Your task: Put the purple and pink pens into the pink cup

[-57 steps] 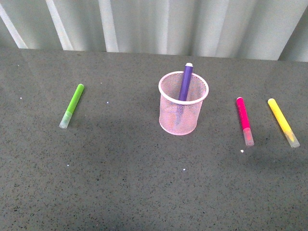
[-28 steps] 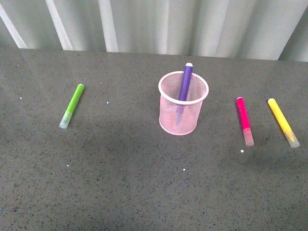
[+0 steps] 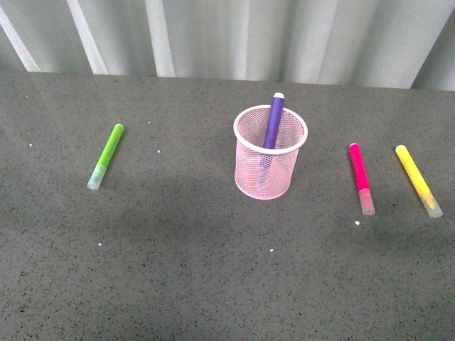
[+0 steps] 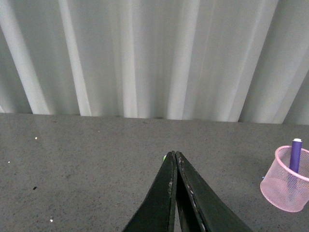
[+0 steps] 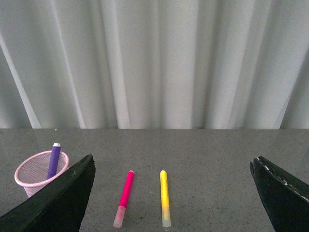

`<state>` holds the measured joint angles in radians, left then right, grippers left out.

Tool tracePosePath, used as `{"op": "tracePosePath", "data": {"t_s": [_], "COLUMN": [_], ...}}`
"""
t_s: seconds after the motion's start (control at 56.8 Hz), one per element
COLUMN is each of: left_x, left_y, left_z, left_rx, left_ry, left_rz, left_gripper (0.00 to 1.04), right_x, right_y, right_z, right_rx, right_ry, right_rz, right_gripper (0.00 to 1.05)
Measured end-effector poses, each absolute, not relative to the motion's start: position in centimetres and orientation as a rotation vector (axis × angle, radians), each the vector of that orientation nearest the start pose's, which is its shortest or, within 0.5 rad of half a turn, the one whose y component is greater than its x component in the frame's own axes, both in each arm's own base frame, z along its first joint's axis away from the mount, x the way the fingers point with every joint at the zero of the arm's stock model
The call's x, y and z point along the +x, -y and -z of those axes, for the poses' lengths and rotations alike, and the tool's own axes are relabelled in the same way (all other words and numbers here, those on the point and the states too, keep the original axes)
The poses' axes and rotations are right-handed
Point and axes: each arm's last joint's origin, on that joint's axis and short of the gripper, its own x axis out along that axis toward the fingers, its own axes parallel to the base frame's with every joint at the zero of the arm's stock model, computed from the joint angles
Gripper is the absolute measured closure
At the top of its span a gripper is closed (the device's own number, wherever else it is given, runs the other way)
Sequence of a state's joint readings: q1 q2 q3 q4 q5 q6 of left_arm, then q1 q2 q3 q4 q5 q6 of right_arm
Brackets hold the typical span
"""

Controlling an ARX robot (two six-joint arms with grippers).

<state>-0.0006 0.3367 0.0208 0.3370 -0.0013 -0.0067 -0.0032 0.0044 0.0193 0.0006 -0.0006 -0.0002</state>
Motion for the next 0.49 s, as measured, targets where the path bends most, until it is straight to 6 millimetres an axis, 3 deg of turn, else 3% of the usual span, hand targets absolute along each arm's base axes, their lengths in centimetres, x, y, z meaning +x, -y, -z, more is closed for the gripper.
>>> {"op": "tracePosePath", "data": {"t_s": [0.493], "left_x": [10.8], "left_y": [0.0], "left_z": [-17.3], "left_rx": [-0.007], "left_ry": [0.025], "left_rz": [0.000], "left_gripper": [1.01], "right_x": [9.7], "right_y": [0.0], "right_z": [-17.0], "right_rx": [0.000], "right_ry": [0.015], "right_rz": [0.003], "right_gripper": [0.07]}}
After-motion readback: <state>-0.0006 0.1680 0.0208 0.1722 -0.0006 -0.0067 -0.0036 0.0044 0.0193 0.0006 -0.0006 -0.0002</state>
